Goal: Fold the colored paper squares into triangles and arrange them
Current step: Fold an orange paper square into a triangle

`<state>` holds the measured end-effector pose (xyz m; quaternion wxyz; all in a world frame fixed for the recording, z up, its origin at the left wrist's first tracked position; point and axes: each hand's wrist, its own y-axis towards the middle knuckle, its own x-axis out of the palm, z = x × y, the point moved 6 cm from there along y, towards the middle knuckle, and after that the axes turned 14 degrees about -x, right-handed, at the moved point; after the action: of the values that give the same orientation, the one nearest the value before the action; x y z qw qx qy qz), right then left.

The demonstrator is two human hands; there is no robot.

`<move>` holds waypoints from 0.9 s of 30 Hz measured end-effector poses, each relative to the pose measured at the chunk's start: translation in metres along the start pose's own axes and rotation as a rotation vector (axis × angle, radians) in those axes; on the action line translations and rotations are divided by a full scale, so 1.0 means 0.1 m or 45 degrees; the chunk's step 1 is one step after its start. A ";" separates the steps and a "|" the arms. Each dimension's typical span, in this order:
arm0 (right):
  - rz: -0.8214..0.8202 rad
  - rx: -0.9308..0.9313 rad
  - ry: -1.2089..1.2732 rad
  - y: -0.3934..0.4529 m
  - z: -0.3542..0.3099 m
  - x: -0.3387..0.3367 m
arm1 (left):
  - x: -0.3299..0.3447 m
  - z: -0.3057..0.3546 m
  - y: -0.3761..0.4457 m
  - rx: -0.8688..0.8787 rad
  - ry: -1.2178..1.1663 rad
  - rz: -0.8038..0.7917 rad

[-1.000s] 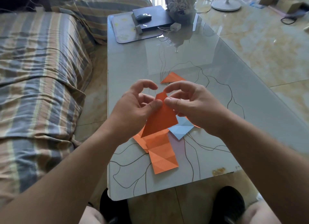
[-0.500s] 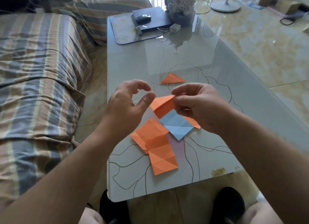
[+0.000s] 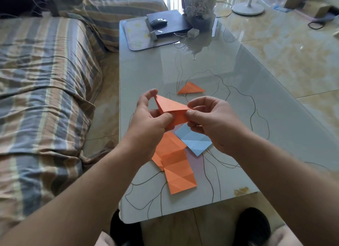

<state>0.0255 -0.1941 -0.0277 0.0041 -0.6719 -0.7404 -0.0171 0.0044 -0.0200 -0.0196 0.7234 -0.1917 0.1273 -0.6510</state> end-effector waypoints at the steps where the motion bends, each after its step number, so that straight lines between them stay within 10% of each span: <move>1: 0.000 -0.072 -0.134 0.00 -0.02 -0.01 | 0.01 0.01 -0.01 0.007 0.027 0.007; 5: 0.039 -0.244 -0.362 0.00 -0.11 0.00 | -0.01 0.02 -0.03 0.050 0.153 0.033; 13: 0.113 0.081 0.146 0.05 0.00 -0.05 | -0.01 0.10 -0.09 0.171 0.236 -0.002; 27: -0.461 -0.121 -0.219 -0.03 -0.25 -0.08 | -0.03 0.08 -0.04 -0.156 -0.059 -0.089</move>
<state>0.0227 -0.2034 -0.0033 -0.0941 -0.5264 -0.8450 0.0048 0.0037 -0.0168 -0.0104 0.6899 -0.2548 0.1433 -0.6622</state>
